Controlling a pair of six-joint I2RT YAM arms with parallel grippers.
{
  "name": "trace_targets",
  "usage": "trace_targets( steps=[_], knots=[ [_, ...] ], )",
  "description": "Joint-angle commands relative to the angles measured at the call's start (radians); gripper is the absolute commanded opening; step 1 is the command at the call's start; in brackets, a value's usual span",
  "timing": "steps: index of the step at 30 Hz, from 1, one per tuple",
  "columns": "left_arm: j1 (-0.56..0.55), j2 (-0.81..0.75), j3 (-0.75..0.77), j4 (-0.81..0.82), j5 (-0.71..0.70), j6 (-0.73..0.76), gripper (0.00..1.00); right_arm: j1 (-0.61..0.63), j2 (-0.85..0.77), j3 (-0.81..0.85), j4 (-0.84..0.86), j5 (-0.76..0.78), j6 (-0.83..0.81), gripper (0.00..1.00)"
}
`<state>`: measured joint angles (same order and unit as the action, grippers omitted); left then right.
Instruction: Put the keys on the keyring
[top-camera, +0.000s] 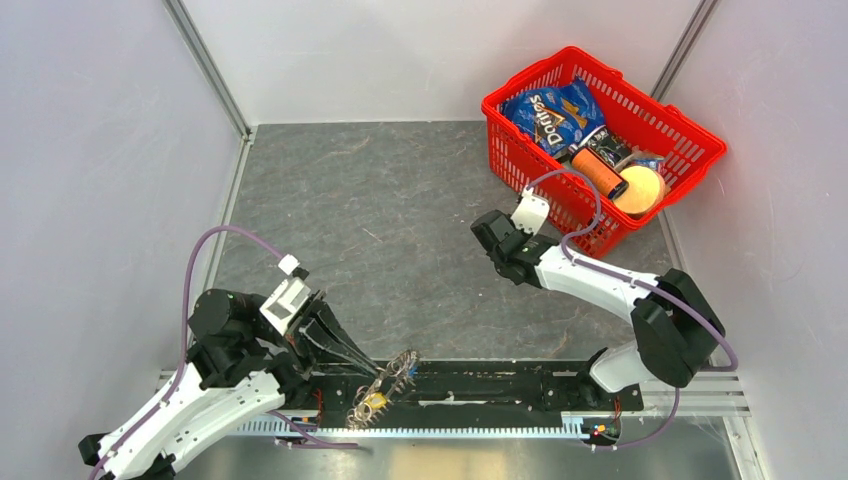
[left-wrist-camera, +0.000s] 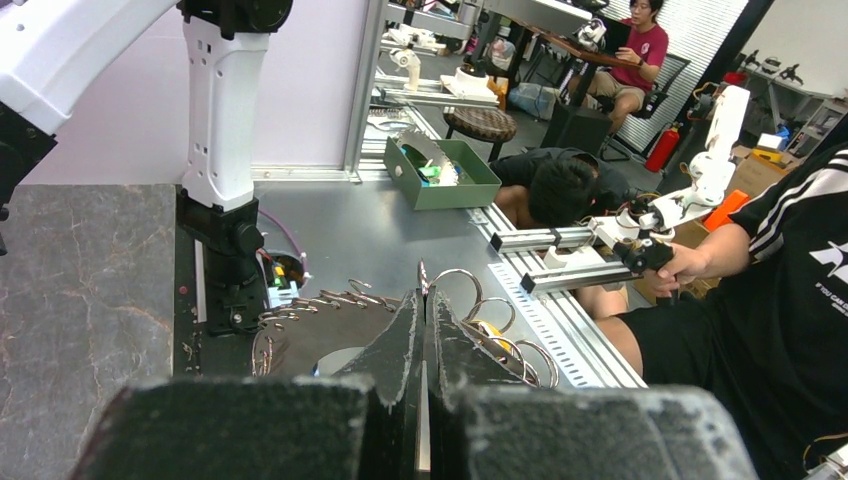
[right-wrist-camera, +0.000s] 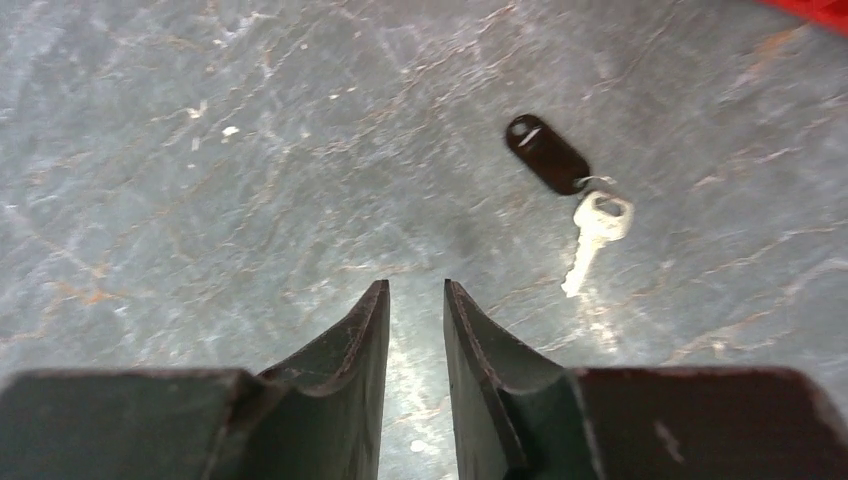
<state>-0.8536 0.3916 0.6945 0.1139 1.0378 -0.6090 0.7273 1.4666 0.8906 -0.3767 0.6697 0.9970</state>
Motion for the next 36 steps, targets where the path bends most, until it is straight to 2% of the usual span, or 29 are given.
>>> trace_targets(
  steps=[1,7,14,18,22,30,36],
  knots=[
    [-0.004,-0.010,0.030,0.050,-0.028,-0.013,0.02,-0.008,-0.014,0.019,-0.102,0.121,-0.046,0.35],
    [-0.002,-0.019,0.034,0.039,-0.021,-0.011,0.02,-0.038,0.007,-0.022,-0.111,0.134,-0.049,0.39],
    [-0.004,-0.022,0.029,0.030,-0.013,0.003,0.02,-0.040,-0.075,-0.212,0.124,0.117,-0.172,0.61],
    [-0.004,-0.024,0.025,0.030,-0.012,0.007,0.02,-0.044,-0.127,-0.292,0.162,0.171,-0.152,0.67],
    [-0.004,-0.022,0.020,0.033,-0.012,0.011,0.02,-0.048,-0.134,-0.314,0.185,0.186,-0.161,0.67],
    [-0.003,-0.014,0.022,0.034,-0.012,0.009,0.02,-0.080,-0.069,-0.346,0.359,0.162,-0.192,0.67],
    [-0.004,-0.006,0.030,0.028,-0.014,0.010,0.02,-0.092,0.025,-0.308,0.369,0.168,-0.153,0.59]
  ],
)
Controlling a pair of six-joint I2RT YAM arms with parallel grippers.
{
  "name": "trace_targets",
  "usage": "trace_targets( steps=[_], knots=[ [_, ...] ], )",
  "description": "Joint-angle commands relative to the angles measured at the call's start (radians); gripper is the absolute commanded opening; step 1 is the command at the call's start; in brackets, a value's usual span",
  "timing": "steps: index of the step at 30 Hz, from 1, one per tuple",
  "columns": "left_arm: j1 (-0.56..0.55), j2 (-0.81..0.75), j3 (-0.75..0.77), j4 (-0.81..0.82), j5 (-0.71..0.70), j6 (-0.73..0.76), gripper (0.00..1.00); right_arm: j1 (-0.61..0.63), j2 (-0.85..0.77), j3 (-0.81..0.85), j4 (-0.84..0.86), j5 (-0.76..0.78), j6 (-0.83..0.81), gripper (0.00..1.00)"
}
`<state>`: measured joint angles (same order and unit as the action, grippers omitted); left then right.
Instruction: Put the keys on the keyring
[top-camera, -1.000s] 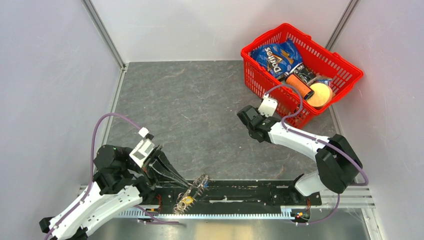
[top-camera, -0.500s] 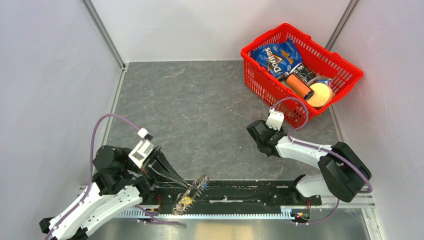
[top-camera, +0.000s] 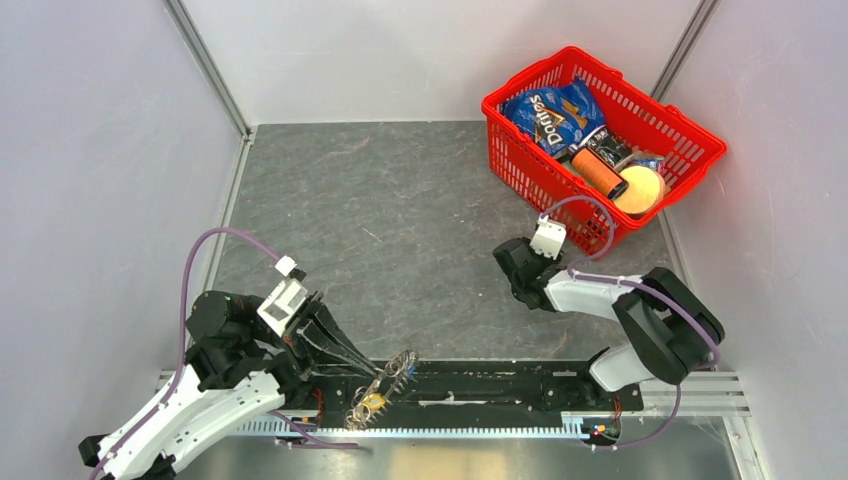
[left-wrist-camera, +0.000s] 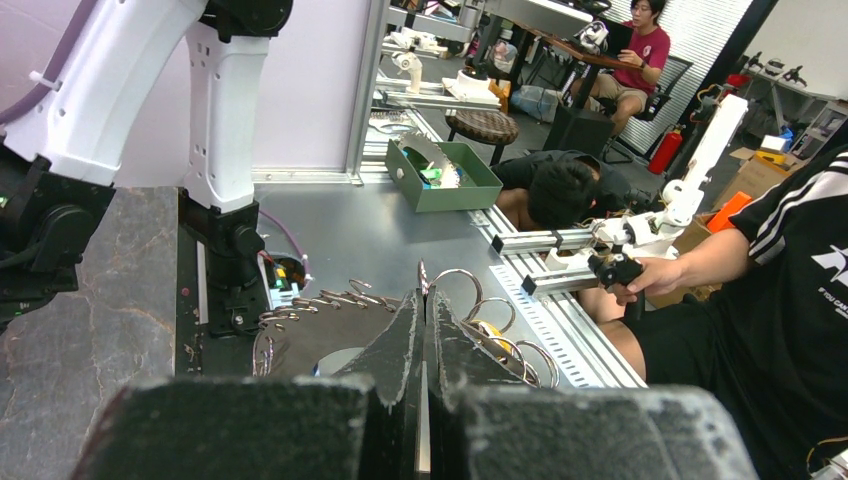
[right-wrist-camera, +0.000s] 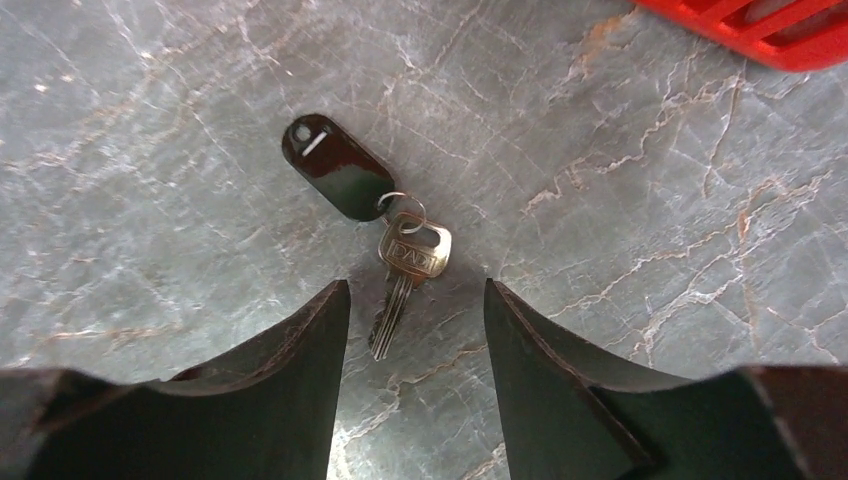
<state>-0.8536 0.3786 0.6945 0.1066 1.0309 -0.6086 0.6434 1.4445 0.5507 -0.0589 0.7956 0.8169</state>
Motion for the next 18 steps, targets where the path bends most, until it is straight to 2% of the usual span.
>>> trace_targets(
  steps=[1,6,14,18],
  knots=[
    [-0.004,0.009,0.030,0.035,-0.007,0.010,0.02,-0.007,0.059,0.035,0.051,0.041,0.030,0.58],
    [-0.004,0.012,0.039,0.016,-0.011,0.016,0.02,-0.013,0.102,0.043,0.051,0.031,0.053,0.54],
    [-0.004,0.015,0.041,0.008,-0.014,0.024,0.02,-0.012,0.111,0.022,0.051,-0.057,0.094,0.34],
    [-0.002,0.008,0.034,0.009,-0.020,0.023,0.02,-0.011,0.107,0.004,0.078,-0.128,0.114,0.28]
  ],
)
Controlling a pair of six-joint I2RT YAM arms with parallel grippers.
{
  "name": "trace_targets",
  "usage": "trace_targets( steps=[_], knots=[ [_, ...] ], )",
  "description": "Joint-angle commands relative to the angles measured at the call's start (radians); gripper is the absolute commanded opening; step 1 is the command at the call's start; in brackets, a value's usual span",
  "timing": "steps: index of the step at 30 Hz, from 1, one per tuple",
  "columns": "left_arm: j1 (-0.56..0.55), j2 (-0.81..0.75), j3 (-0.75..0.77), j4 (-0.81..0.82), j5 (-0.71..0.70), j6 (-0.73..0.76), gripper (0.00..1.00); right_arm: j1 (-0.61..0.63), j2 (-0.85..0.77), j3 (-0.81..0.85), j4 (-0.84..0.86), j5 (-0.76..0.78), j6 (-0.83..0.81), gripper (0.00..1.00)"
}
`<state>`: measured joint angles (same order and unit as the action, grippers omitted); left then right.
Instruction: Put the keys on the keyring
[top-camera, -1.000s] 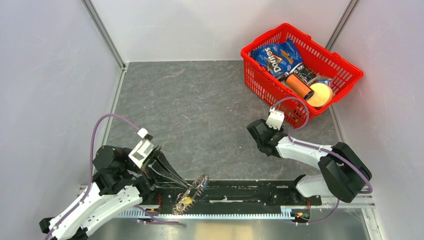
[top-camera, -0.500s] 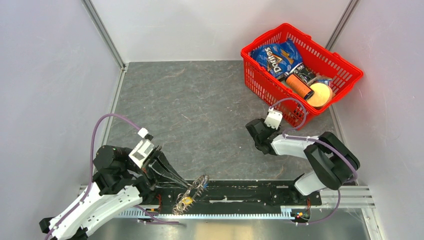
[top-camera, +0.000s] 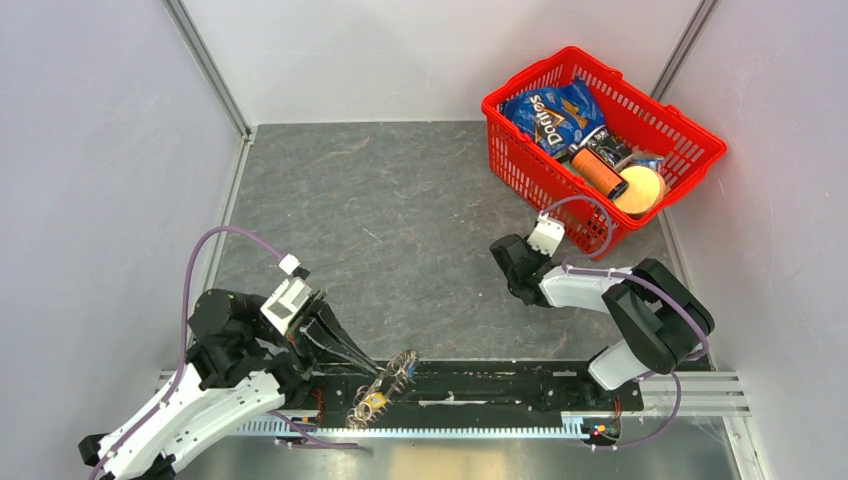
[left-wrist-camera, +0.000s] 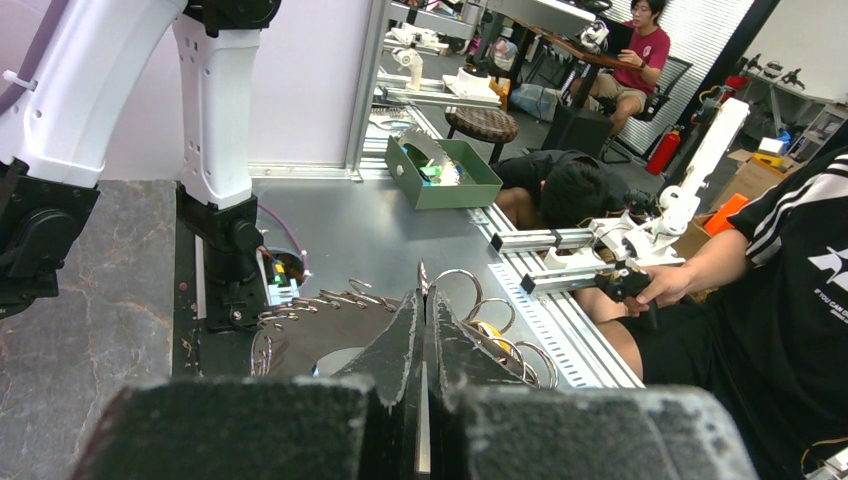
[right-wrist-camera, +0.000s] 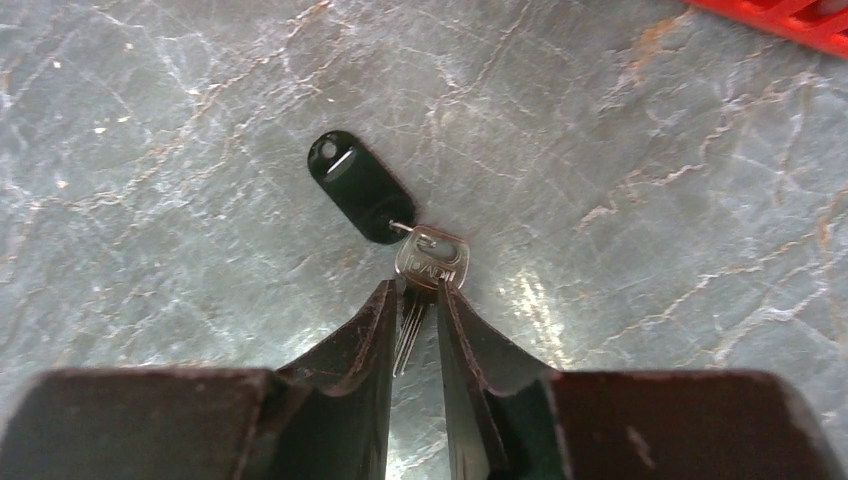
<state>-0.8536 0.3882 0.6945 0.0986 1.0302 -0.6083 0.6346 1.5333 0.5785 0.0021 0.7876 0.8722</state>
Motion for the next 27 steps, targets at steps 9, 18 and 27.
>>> trace_targets(
  steps=[9,18,27],
  knots=[
    [-0.003,-0.014,0.025,0.021,-0.032,0.015,0.02,0.081,0.004,-0.041,0.008,-0.240,0.062,0.20],
    [-0.004,-0.017,0.012,0.044,-0.039,0.004,0.02,0.219,-0.036,-0.032,-0.109,-0.226,0.102,0.18],
    [-0.004,-0.002,0.020,0.052,-0.036,0.004,0.02,0.227,-0.194,0.041,-0.253,0.062,0.010,0.34]
  ],
)
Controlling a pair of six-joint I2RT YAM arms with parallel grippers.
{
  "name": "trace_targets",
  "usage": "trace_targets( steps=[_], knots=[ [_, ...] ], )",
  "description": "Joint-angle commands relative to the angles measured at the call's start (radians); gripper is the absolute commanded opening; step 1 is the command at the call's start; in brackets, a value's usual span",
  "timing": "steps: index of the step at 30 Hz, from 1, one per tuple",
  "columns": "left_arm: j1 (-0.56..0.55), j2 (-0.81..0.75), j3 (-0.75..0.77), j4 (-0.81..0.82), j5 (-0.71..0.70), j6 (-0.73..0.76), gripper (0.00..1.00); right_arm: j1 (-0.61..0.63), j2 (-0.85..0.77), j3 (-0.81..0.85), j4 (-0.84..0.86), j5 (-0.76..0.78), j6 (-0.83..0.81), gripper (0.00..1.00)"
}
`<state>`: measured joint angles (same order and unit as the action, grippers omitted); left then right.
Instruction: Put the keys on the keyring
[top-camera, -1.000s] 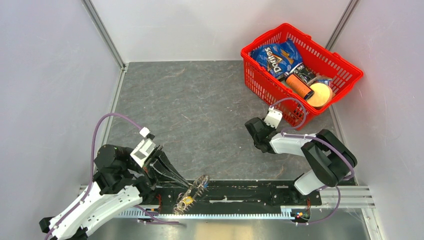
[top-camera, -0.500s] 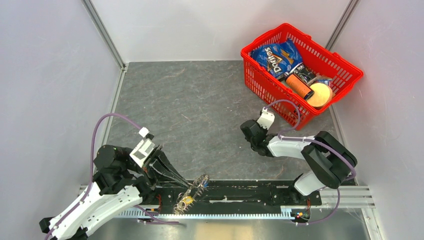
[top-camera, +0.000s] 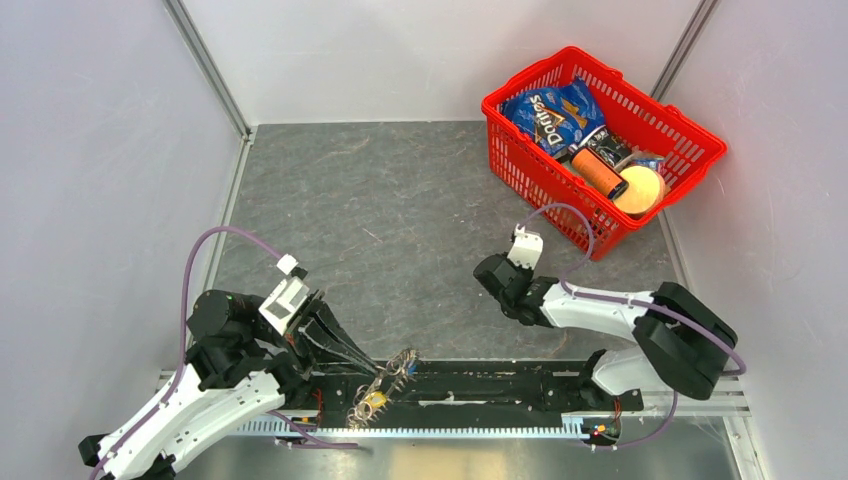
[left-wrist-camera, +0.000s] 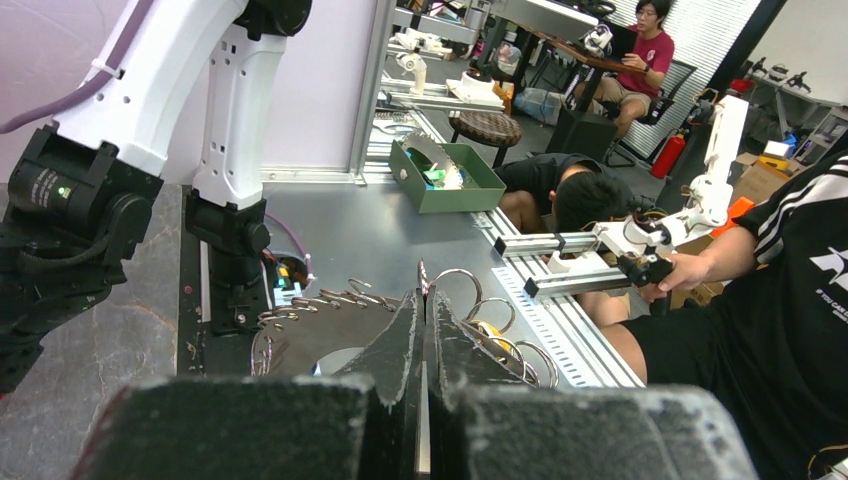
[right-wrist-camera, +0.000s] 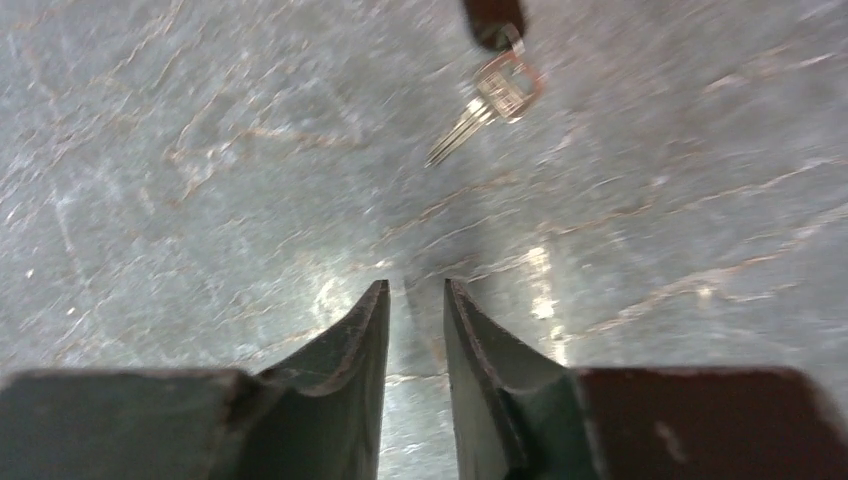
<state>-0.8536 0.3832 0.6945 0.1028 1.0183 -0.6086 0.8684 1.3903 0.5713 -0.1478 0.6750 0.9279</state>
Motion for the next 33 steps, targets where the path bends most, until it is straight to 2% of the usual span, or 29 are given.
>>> trace_targets(
  steps=[1,5,8,18,25,33],
  knots=[
    [-0.003,0.002,0.021,0.047,-0.024,0.004,0.02,-0.012,-0.050,0.053,-0.113,0.200,-0.051,0.38],
    [-0.004,0.005,0.020,0.048,-0.026,0.004,0.02,-0.062,-0.021,0.057,-0.116,0.254,-0.052,0.52],
    [-0.003,0.009,0.020,0.048,-0.025,0.006,0.02,-0.110,0.016,0.056,-0.066,0.244,-0.084,0.56],
    [-0.003,0.025,0.025,0.047,-0.021,0.014,0.02,-0.196,0.122,0.027,0.275,0.116,-0.296,0.55],
    [-0.003,0.032,0.033,0.026,-0.021,0.031,0.02,-0.227,0.175,0.053,0.336,0.088,-0.344,0.54],
    [-0.003,0.039,0.040,0.005,-0.024,0.049,0.02,-0.281,0.192,0.027,0.406,0.035,-0.368,0.45]
  ],
)
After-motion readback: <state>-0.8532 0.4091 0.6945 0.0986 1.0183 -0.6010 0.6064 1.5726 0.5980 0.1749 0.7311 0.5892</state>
